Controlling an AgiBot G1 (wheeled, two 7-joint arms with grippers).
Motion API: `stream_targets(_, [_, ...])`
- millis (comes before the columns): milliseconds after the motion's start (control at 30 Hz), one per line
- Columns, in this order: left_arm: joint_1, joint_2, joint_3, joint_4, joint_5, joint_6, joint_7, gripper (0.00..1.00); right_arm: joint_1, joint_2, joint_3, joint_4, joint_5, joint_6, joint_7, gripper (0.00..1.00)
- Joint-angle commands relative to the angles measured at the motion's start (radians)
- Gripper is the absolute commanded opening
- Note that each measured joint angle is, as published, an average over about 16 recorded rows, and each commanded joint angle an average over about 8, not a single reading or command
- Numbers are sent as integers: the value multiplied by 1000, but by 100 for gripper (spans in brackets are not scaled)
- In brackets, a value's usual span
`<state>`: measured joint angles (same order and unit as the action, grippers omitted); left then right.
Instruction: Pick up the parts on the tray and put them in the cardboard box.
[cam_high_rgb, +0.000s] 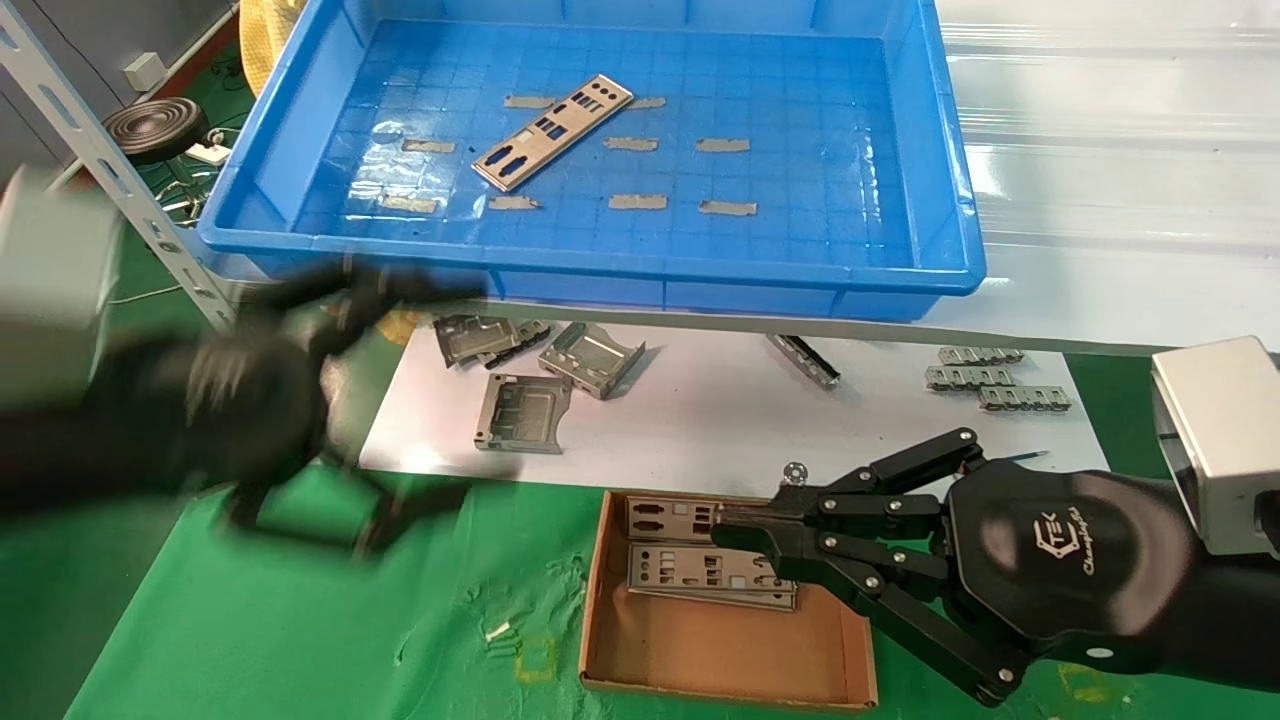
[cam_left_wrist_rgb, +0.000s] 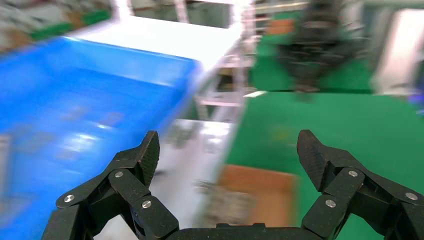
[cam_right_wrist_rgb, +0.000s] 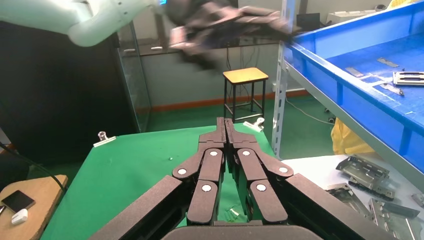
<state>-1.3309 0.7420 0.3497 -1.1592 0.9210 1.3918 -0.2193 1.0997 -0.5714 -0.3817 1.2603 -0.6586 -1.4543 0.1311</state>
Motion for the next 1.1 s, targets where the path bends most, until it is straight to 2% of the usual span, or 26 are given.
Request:
stream_targets(33, [-60,33,16,30,52,-33,-2,100,0,0,0,0,0,0,0,0])
stream_targets(333, [-407,298,166,474,289,-93,-40,100,0,0,0,0,0,0,0,0])
stream_targets(533, [-556,433,221,730,400,-187,16,100,0,0,0,0,0,0,0,0])
stream_targets(567, [-574,450,228,767,414,-206,26,100,0,0,0,0,0,0,0,2])
stream_targets(600, [-590,466,233,802,425,-225,34,100,0,0,0,0,0,0,0,9])
stream_targets(800, [-657,543,261,966,483,-349,51,100,0,0,0,0,0,0,0,84])
stream_targets(833, [-664,553,264,985,490,-365,49,100,0,0,0,0,0,0,0,94])
stream_targets(867, [-671,561,268,1003,496,-379,47,100,0,0,0,0,0,0,0,100])
stream_targets(1100, [-691,593,288,1071,524,-408,31,100,0,0,0,0,0,0,0,100])
